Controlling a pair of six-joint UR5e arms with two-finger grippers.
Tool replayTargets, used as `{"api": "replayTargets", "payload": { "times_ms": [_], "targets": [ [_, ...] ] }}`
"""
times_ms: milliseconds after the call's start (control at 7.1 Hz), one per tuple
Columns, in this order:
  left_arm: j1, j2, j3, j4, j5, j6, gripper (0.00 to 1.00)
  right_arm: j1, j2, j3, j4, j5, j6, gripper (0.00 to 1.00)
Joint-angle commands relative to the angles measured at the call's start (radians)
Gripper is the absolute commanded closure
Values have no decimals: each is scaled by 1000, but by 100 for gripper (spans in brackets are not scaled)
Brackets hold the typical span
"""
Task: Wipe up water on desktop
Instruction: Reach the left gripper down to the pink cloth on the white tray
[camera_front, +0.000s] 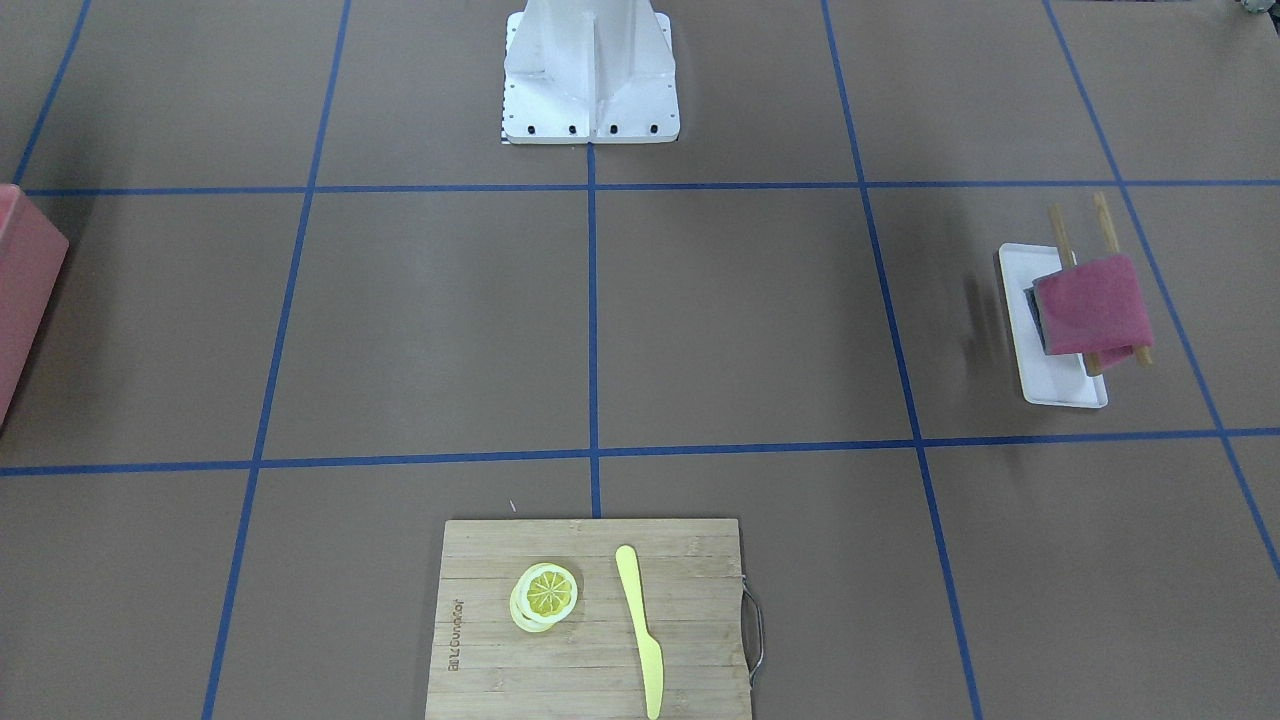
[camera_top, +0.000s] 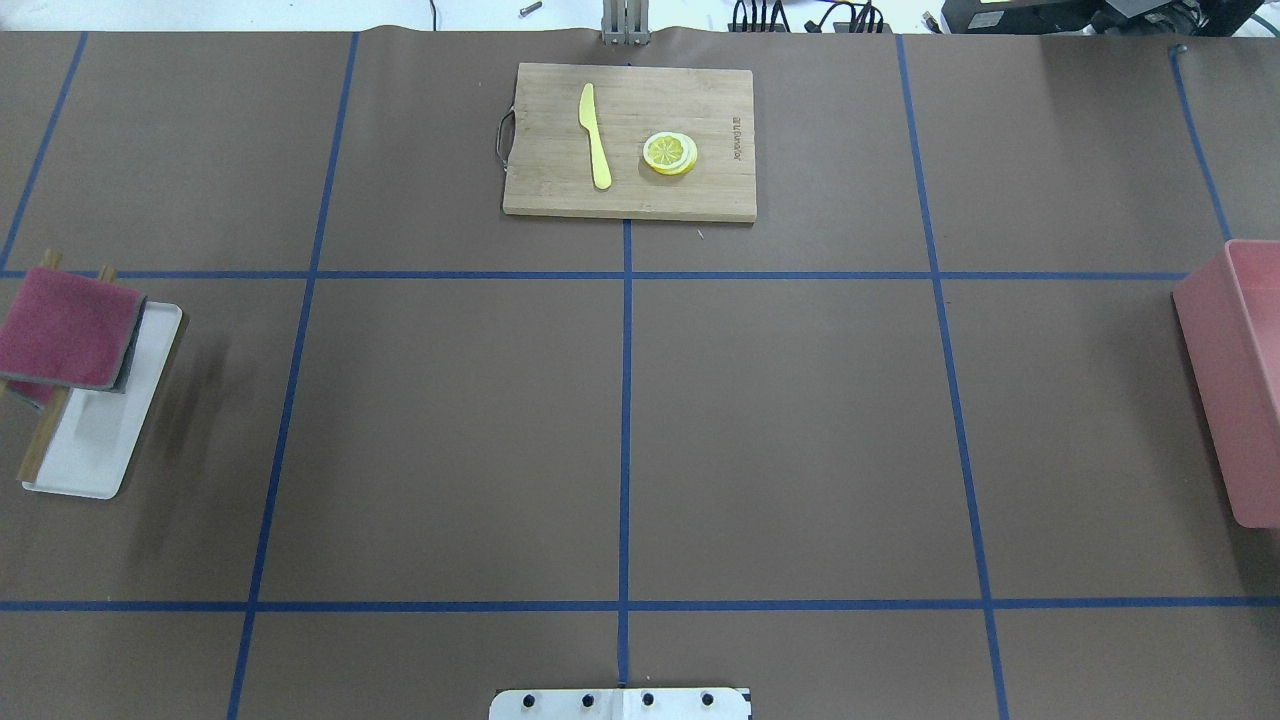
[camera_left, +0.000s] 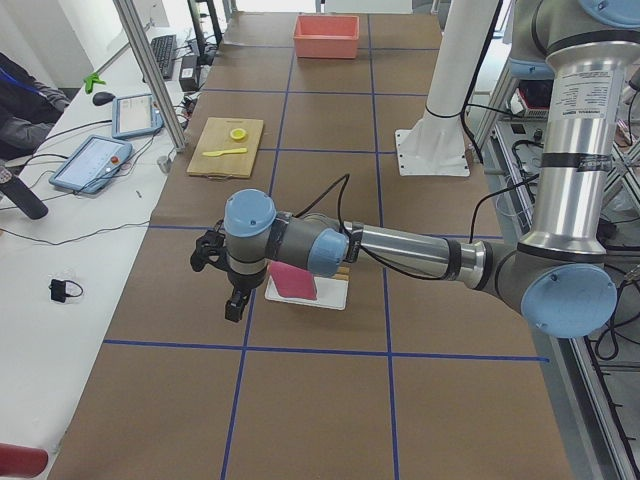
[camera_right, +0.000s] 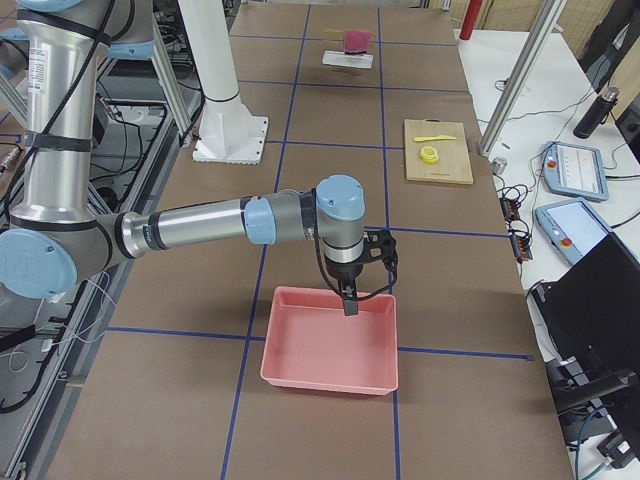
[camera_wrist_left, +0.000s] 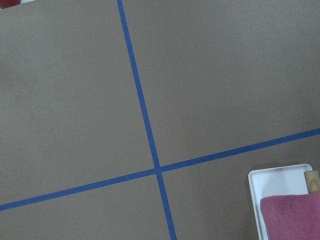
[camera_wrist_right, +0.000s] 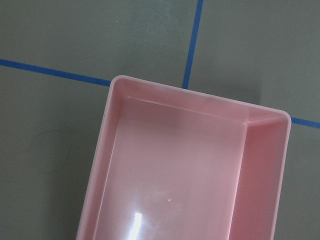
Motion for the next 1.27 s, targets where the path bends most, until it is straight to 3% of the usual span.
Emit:
{"api": "replayTargets", "payload": {
  "times_ms": [0,704,985,1126],
  "targets": [
    [0,-3,0,-6,0,3,2,23,-9,9,-1,2,-2,0],
    [30,-71,8,-67,0,-1,2,23,-1,14,-1,7,3,0],
    [133,-36,2,-133,0,-218,2,23,-1,10,-1,7,3,0],
    [197,9,9,-255,2,-345,2,23,-1,9,-1,7,3,0]
  ]
}}
